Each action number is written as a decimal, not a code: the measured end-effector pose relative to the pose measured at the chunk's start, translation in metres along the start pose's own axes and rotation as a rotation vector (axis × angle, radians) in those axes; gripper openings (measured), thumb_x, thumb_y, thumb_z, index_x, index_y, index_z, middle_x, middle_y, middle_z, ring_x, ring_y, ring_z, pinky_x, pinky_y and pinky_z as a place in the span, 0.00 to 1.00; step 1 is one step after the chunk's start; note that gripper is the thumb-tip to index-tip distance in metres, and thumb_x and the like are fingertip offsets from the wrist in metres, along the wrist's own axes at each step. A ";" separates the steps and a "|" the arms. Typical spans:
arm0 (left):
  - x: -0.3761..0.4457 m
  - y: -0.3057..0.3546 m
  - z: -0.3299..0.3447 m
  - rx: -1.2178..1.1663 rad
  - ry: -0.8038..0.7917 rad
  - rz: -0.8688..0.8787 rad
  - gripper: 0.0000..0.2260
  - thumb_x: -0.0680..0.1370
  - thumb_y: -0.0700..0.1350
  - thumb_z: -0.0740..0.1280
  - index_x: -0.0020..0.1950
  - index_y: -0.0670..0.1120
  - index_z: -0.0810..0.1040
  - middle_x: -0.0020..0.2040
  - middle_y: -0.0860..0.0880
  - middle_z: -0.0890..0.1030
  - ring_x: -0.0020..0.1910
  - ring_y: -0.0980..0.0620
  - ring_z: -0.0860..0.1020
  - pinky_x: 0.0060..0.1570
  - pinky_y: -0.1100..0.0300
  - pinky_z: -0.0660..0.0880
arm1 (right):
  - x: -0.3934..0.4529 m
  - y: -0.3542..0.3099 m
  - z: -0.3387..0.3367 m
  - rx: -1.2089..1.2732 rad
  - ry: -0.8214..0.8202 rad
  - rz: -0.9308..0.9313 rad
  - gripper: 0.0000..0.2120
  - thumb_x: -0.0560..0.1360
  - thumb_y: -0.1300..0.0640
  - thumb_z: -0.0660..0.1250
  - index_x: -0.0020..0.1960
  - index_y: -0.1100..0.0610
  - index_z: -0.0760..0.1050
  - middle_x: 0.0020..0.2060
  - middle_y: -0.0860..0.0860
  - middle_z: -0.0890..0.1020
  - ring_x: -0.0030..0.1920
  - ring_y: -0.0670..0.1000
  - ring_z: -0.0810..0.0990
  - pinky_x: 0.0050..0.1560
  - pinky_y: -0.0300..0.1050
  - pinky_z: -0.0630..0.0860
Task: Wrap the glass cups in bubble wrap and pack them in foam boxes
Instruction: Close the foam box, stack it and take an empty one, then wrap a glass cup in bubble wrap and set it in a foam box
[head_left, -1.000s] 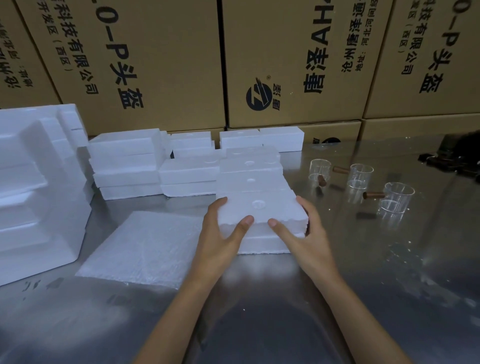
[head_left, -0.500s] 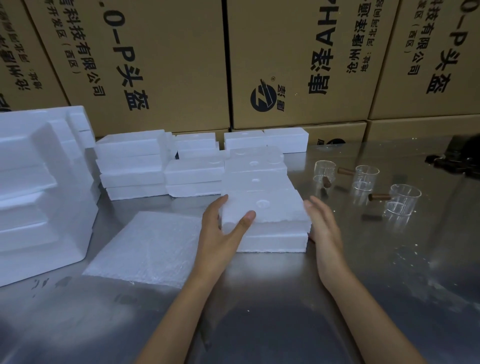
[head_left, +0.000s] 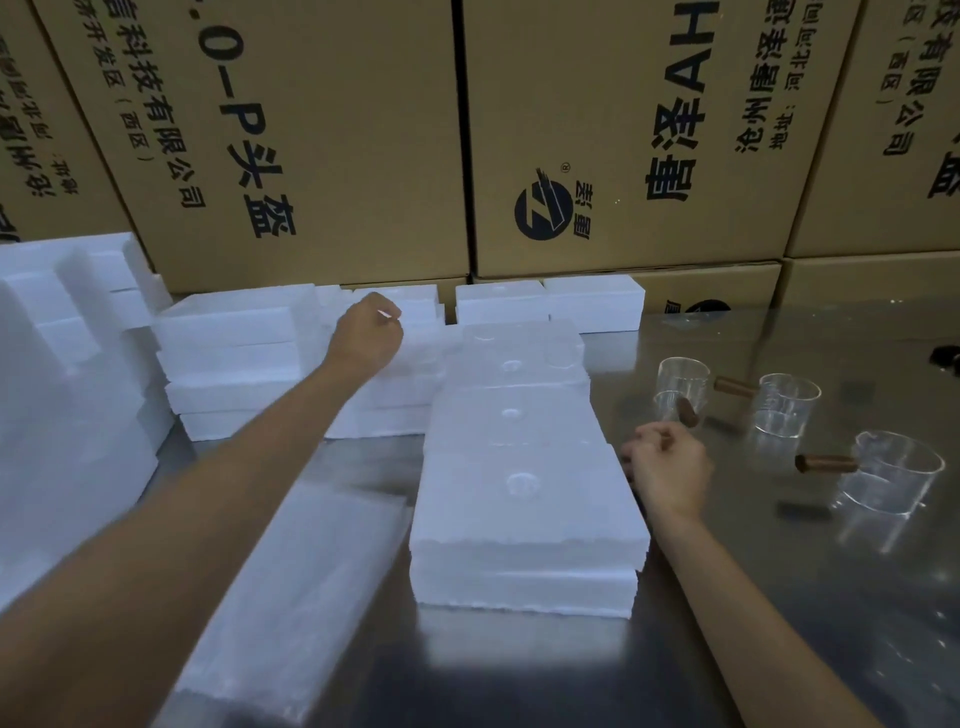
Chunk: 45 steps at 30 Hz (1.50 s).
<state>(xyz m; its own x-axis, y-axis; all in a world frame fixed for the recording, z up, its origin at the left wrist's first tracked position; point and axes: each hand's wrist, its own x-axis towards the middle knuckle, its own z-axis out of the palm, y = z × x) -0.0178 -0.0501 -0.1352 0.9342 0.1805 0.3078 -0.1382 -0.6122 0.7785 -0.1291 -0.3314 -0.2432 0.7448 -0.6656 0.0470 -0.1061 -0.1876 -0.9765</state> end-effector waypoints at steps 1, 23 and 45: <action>0.022 -0.004 0.004 0.070 -0.017 -0.020 0.12 0.78 0.38 0.58 0.55 0.47 0.78 0.44 0.49 0.77 0.45 0.46 0.75 0.45 0.59 0.72 | 0.006 0.000 0.005 -0.011 0.037 -0.007 0.10 0.73 0.63 0.60 0.43 0.53 0.78 0.38 0.54 0.84 0.37 0.50 0.84 0.40 0.42 0.79; 0.155 -0.048 0.043 0.180 -0.411 -0.548 0.34 0.62 0.49 0.84 0.63 0.42 0.76 0.63 0.42 0.74 0.62 0.41 0.76 0.67 0.46 0.72 | 0.054 -0.003 0.038 -0.185 0.038 -0.093 0.10 0.76 0.58 0.58 0.49 0.50 0.77 0.42 0.55 0.84 0.46 0.61 0.82 0.51 0.55 0.79; -0.058 0.050 -0.067 -0.081 -0.216 0.233 0.23 0.70 0.38 0.77 0.51 0.52 0.65 0.48 0.52 0.73 0.35 0.56 0.73 0.31 0.63 0.69 | 0.027 0.003 -0.001 0.252 -0.189 -0.020 0.08 0.78 0.60 0.63 0.46 0.61 0.80 0.36 0.58 0.82 0.35 0.54 0.79 0.38 0.45 0.77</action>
<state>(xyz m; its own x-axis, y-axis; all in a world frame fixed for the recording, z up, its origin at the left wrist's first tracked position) -0.1010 -0.0391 -0.0775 0.9212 -0.1304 0.3666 -0.3744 -0.5530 0.7443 -0.1104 -0.3504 -0.2444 0.8567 -0.5133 0.0501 0.0588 0.0008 -0.9983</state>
